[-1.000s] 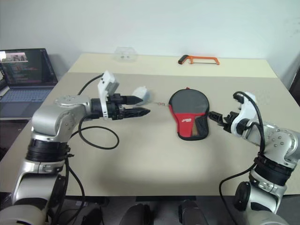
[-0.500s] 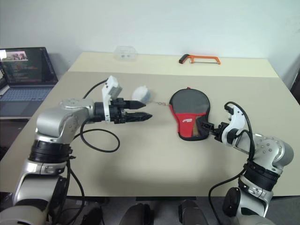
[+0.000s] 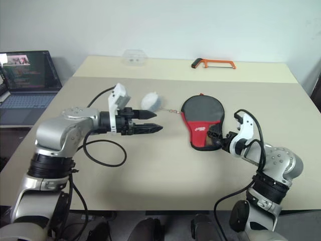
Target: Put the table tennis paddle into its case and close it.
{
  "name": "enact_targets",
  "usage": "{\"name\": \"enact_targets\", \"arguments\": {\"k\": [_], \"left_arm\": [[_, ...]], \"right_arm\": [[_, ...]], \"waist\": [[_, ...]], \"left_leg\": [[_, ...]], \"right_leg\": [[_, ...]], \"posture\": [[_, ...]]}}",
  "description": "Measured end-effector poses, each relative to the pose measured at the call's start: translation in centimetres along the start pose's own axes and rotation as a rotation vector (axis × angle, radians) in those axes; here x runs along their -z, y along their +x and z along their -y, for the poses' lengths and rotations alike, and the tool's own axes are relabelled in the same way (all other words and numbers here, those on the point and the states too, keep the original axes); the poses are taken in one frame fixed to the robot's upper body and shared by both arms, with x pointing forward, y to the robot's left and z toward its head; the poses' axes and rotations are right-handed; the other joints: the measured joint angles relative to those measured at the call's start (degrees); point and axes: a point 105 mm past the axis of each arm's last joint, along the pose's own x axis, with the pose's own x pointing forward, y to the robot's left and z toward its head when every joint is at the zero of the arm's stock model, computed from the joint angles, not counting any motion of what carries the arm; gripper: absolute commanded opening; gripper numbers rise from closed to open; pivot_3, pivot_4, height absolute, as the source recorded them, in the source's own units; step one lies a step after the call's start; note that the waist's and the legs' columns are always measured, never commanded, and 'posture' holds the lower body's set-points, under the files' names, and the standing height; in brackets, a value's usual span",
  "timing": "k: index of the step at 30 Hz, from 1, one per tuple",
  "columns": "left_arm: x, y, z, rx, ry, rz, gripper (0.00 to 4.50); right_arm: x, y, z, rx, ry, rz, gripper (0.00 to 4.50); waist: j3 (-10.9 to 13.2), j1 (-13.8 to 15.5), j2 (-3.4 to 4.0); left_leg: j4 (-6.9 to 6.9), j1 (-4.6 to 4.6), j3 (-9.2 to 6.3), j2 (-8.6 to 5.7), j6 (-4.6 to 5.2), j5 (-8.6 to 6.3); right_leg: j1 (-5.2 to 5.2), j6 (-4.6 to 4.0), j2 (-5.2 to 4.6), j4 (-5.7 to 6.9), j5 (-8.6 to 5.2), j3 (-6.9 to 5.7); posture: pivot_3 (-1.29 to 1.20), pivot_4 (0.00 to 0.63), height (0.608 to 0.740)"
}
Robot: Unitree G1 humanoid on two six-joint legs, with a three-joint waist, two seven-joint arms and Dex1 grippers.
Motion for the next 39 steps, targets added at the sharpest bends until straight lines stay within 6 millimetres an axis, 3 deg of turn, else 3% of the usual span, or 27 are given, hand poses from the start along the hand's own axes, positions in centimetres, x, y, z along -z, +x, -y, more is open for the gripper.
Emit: {"name": "enact_targets", "arguments": {"k": [8,10,23,39], "left_arm": [[0.1,0.0,-0.1,-0.008,0.003,-0.002,3.74],[0.1,0.0,-0.3,-0.012,0.001,-0.005,3.77],[0.4,0.1,-0.6,-0.020,-0.009,-0.014,3.77],[0.2,0.3,-0.6,-0.019,0.008,-0.007,3.77]], "right_arm": [[0.5,0.2,-0.1,0.002,0.011,-0.007,4.50],[0.7,0.2,0.1,0.005,0.014,-0.010,4.13],[1.0,0.1,0.6,0.031,0.018,-0.012,0.02],[1.4,-0.6,1.3,0.035,-0.038,-0.032,0.00]], "waist": [[0.00,0.00,0.00],[0.00,0.00,0.00],[0.00,-0.03,0.00],[0.00,0.05,0.00]], "left_leg": [[0.00,0.00,0.00,0.00,0.00,0.00],[0.00,0.00,0.00,0.00,0.00,0.00],[0.00,0.00,0.00,0.00,0.00,0.00],[-0.01,0.00,-0.01,0.00,0.00,0.00]], "right_leg": [[0.00,0.00,0.00,0.00,0.00,-0.01],[0.00,0.00,0.00,0.00,0.00,0.00],[0.00,0.00,0.00,0.00,0.00,-0.02],[0.01,0.01,0.00,-0.04,-0.01,-0.02]], "posture": [[0.00,0.150,0.740],[0.00,0.150,0.740],[0.00,0.150,0.740],[0.00,0.150,0.740]]}}
